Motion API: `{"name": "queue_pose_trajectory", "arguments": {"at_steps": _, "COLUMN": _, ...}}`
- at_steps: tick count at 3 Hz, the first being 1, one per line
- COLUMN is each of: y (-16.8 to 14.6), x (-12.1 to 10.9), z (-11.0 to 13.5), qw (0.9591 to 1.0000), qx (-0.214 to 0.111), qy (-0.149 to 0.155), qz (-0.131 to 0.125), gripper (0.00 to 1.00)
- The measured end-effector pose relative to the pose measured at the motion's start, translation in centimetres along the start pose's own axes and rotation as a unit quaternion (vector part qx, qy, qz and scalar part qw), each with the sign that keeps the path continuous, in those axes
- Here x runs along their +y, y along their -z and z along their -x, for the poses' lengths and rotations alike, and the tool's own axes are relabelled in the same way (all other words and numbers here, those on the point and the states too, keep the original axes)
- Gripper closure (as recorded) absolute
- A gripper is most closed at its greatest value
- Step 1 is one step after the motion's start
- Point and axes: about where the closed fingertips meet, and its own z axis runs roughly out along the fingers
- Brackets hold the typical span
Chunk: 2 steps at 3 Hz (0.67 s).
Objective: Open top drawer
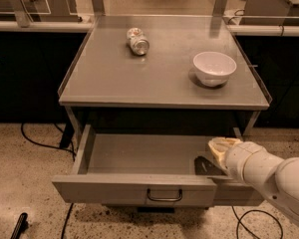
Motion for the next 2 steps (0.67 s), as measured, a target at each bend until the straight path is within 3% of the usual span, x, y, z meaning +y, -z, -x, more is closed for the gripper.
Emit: {"name": "queue_pose_trajectory", "arguments": {"at_steps": 2, "y": 0.0, "x": 0.0, "z": 0.0, "qw": 1.0, "qx": 0.0, "qy": 0.0, "qz": 0.0, "gripper": 0.11}}
